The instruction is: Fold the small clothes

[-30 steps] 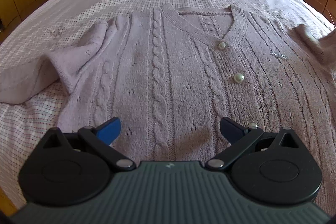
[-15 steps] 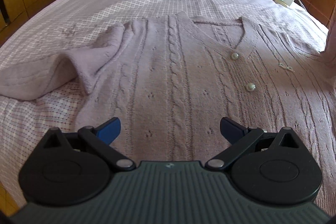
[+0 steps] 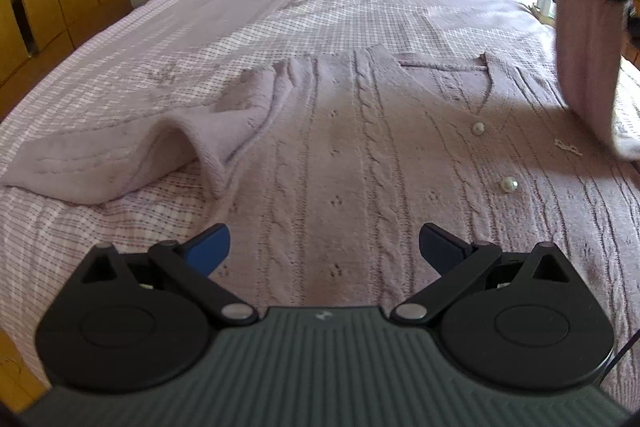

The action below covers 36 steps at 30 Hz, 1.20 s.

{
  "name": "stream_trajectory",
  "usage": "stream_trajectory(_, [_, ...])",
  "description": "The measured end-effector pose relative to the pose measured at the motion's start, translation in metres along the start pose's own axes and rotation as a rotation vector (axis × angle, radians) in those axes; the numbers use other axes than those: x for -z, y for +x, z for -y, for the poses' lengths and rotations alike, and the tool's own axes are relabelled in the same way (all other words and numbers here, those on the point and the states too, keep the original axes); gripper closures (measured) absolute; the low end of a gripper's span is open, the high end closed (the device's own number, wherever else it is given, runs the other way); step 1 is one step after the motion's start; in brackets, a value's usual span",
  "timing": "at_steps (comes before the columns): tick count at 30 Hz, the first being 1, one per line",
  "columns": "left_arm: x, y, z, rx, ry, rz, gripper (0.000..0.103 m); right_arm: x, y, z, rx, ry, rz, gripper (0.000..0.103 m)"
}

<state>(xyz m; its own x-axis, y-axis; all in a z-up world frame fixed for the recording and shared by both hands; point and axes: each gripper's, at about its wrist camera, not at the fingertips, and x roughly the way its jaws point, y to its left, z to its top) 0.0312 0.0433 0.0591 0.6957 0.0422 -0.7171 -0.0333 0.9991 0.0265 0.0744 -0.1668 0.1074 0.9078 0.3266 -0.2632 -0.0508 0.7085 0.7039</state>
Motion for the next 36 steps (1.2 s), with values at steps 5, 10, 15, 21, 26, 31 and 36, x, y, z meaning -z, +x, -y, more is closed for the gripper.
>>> stream_trajectory(5, [0.002, 0.001, -0.008, -0.010, -0.008, -0.003, 0.000, 0.044, 0.024, 0.009, 0.025, 0.024, -0.105, 0.094])
stream_trajectory(10, [0.004, 0.003, -0.012, -0.012, -0.016, -0.007, 0.000, 0.070, 0.040, 0.016, 0.048, 0.029, -0.183, 0.092])
stream_trajectory(15, [0.005, 0.005, -0.012, -0.005, -0.017, -0.009, 0.000, 0.080, 0.053, 0.024, 0.079, 0.019, -0.283, 0.066])
stream_trajectory(21, [0.006, 0.007, -0.014, 0.001, -0.020, -0.015, 0.000, 0.092, 0.032, 0.014, 0.037, -0.031, -0.284, 0.027])
stream_trajectory(26, [0.005, 0.009, -0.015, 0.004, -0.026, -0.018, 0.000, 0.089, 0.002, 0.008, 0.036, -0.048, -0.306, 0.021])
stream_trajectory(31, [0.005, 0.009, -0.013, 0.008, -0.021, -0.016, 0.000, 0.070, -0.025, 0.007, 0.039, -0.080, -0.316, 0.019])
stream_trajectory(36, [0.002, 0.009, -0.008, 0.018, -0.007, -0.010, 0.000, 0.059, -0.058, 0.013, 0.057, -0.084, -0.274, 0.019])
